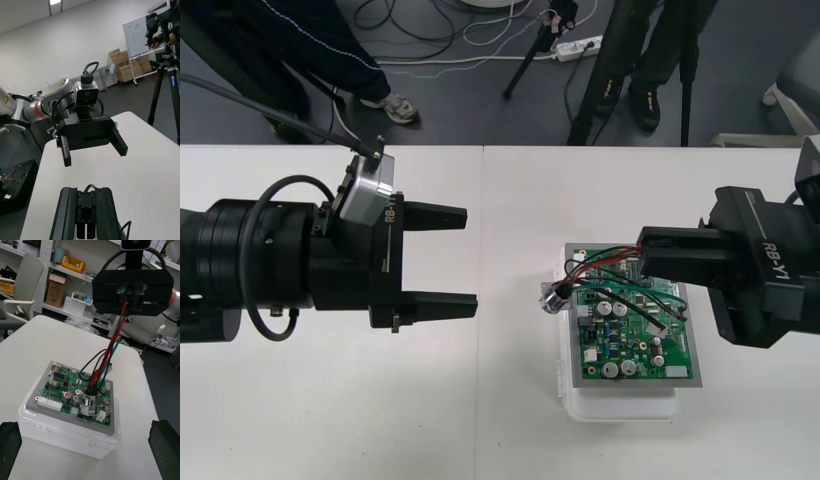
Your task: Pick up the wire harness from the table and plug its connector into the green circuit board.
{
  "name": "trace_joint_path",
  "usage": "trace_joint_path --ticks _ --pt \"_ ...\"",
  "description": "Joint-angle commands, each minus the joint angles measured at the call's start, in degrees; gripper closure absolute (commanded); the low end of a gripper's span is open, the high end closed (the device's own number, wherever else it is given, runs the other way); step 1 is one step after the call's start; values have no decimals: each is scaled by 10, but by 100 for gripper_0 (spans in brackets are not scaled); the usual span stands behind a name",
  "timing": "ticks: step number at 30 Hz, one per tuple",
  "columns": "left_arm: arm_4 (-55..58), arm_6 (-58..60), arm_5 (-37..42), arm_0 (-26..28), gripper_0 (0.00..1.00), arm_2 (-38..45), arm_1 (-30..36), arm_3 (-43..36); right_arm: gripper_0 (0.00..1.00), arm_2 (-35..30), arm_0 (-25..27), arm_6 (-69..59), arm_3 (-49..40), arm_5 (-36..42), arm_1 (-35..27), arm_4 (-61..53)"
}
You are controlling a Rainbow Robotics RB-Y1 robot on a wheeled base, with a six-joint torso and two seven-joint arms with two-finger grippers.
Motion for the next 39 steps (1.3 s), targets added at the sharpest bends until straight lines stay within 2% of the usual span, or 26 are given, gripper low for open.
trace_joint_path --ticks 1,8,16,26,39 --pt "46 -34 -65 19 0 31 6 -10 100 13 -31 -3 -10 6 43 32" --pt "92 -46 -105 34 0 35 -13 -9 100 30 -38 -17 -10 14 75 44" --pt "109 -52 -144 36 0 50 -83 -8 100 54 -40 -23 -10 18 104 43" --pt "103 -69 -147 31 0 52 -132 -9 100 94 -33 -16 -10 33 122 43" --pt "93 -76 -134 12 0 53 -146 -9 100 92 -33 0 -11 36 125 62"
